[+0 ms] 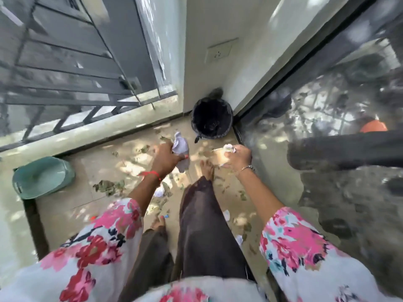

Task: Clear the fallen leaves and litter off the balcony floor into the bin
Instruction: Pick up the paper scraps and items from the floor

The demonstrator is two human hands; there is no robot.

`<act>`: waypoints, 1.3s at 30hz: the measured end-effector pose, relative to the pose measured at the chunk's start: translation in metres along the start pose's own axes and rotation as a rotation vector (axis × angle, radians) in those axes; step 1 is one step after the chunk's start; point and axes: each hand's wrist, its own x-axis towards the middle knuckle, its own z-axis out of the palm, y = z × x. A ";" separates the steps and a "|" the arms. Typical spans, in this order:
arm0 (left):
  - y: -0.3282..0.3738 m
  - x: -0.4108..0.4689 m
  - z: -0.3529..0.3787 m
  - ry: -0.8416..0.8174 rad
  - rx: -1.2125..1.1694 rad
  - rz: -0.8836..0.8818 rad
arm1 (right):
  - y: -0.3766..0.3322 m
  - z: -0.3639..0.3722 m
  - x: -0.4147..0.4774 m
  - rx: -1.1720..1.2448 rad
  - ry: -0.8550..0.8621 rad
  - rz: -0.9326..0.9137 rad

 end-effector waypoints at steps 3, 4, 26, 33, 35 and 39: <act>0.004 0.068 0.046 0.003 -0.015 -0.086 | -0.012 0.011 0.075 -0.139 0.070 -0.061; 0.004 0.094 0.061 0.007 -0.023 -0.113 | -0.013 0.017 0.101 -0.179 0.067 -0.048; -0.113 0.297 0.182 0.171 -0.382 -0.301 | 0.044 0.133 0.342 -0.656 -0.016 -0.254; -0.193 0.205 0.139 0.245 -0.250 -0.361 | 0.074 0.165 0.258 -0.950 -0.317 -0.575; -0.228 0.173 0.129 0.278 -0.236 -0.394 | 0.096 0.182 0.231 -1.040 -0.426 -0.626; -0.290 0.104 0.110 0.371 -0.249 -0.437 | 0.150 0.209 0.176 -1.189 -0.602 -0.739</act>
